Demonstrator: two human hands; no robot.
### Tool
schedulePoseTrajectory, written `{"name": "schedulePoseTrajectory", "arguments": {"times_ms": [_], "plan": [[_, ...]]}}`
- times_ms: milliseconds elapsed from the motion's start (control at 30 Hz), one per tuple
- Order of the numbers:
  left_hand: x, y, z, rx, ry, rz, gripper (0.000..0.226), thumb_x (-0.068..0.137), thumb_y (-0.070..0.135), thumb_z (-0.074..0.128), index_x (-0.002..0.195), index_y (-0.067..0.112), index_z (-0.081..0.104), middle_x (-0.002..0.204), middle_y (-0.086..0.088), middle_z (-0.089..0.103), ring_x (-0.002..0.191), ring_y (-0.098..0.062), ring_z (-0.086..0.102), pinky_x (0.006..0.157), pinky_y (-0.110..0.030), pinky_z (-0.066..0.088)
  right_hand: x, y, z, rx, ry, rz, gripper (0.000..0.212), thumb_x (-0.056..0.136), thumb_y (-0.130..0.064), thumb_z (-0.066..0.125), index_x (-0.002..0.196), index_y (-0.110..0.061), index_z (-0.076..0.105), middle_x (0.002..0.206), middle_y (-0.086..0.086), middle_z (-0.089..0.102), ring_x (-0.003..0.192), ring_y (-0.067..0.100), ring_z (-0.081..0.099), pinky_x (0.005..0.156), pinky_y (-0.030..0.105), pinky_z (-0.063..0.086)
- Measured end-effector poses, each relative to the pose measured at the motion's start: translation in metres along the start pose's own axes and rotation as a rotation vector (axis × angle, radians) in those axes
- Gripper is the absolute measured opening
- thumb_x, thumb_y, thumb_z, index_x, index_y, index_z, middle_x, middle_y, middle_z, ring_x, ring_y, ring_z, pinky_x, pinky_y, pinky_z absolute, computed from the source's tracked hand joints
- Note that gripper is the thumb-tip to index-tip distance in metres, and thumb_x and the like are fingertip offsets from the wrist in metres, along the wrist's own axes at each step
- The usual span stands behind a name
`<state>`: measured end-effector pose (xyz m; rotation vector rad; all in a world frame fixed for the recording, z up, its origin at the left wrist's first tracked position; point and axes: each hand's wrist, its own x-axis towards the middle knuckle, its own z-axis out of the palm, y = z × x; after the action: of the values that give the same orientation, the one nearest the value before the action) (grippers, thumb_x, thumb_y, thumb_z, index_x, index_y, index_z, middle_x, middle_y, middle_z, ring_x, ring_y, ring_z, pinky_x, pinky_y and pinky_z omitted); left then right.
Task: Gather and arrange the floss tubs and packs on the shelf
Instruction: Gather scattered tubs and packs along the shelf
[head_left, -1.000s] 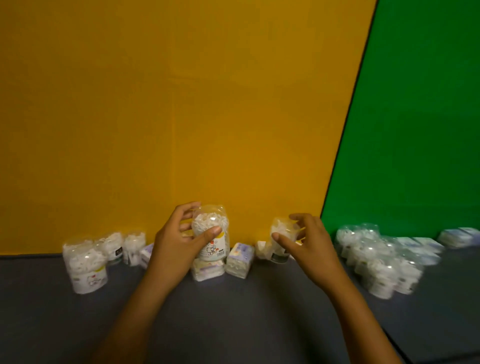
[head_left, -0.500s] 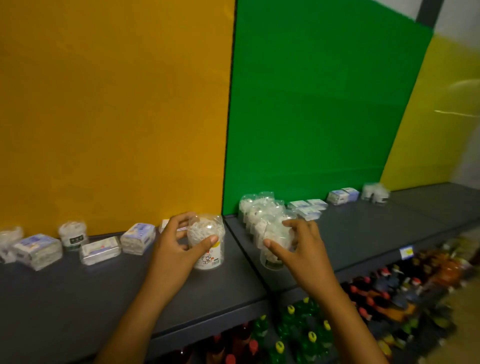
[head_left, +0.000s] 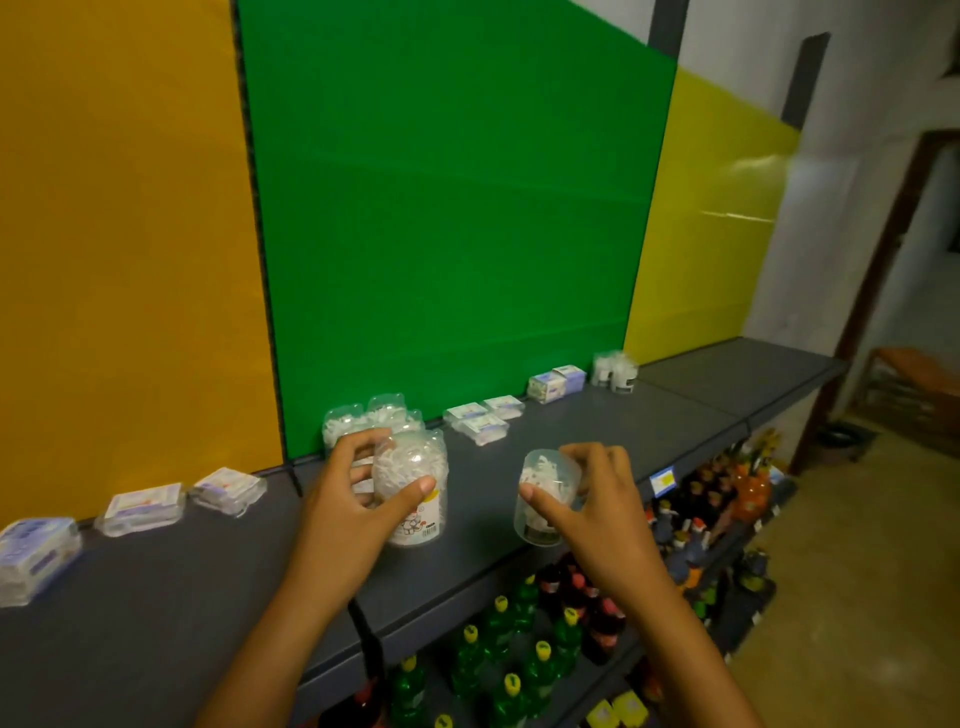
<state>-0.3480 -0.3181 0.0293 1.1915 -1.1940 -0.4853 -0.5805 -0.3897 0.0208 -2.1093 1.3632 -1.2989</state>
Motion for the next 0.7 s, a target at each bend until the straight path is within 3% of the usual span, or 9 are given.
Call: {"name": "schedulePoseTrajectory", "arguments": {"times_ms": [100, 200, 333, 500, 700], "plan": [[0.024, -0.011, 0.030, -0.004, -0.013, 0.005, 0.060, 0.061, 0.038, 0.080, 0.115, 0.031, 0.055, 0.120, 0.014, 0.059, 0.105, -0.009, 0.062, 0.082, -0.032, 0.057, 0.024, 0.024, -0.009, -0.022, 0.019, 0.004, 0.051, 0.078, -0.052, 0.072, 0.115, -0.026, 0.049, 0.110, -0.007, 0.039, 0.096, 0.008, 0.051, 0.075, 0.015, 0.040], [0.051, -0.020, 0.061, -0.006, -0.014, 0.021, 0.060, 0.063, 0.038, 0.080, 0.117, 0.032, 0.055, 0.121, 0.016, 0.058, 0.108, -0.009, 0.060, 0.085, -0.033, 0.055, 0.054, 0.047, -0.015, -0.047, 0.023, 0.009, 0.050, 0.078, -0.052, 0.073, 0.113, -0.027, 0.049, 0.110, -0.007, 0.039, 0.096, 0.009, 0.051, 0.073, 0.012, 0.038], [0.091, -0.026, 0.097, -0.023, -0.012, 0.021, 0.057, 0.070, 0.029, 0.080, 0.120, 0.030, 0.054, 0.119, 0.012, 0.061, 0.105, -0.008, 0.062, 0.085, -0.032, 0.055, 0.103, 0.073, -0.020, -0.082, 0.020, -0.013, 0.050, 0.077, -0.053, 0.073, 0.114, -0.027, 0.049, 0.110, -0.008, 0.039, 0.098, 0.009, 0.051, 0.080, 0.020, 0.041], [0.134, -0.044, 0.129, -0.023, 0.006, 0.009, 0.057, 0.065, 0.040, 0.080, 0.116, 0.037, 0.054, 0.117, 0.016, 0.062, 0.102, -0.008, 0.065, 0.086, -0.040, 0.057, 0.154, 0.106, -0.016, -0.093, 0.008, -0.029, 0.052, 0.078, -0.055, 0.071, 0.115, -0.026, 0.049, 0.110, -0.008, 0.038, 0.099, 0.010, 0.050, 0.084, 0.027, 0.047], [0.157, -0.059, 0.158, 0.048, 0.050, -0.016, 0.063, 0.062, 0.045, 0.078, 0.119, 0.034, 0.054, 0.120, 0.018, 0.059, 0.104, -0.008, 0.063, 0.087, -0.040, 0.056, 0.191, 0.142, -0.006, -0.043, -0.043, -0.050, 0.052, 0.078, -0.053, 0.071, 0.116, -0.024, 0.050, 0.110, -0.006, 0.039, 0.102, 0.012, 0.050, 0.083, 0.024, 0.044]]}}
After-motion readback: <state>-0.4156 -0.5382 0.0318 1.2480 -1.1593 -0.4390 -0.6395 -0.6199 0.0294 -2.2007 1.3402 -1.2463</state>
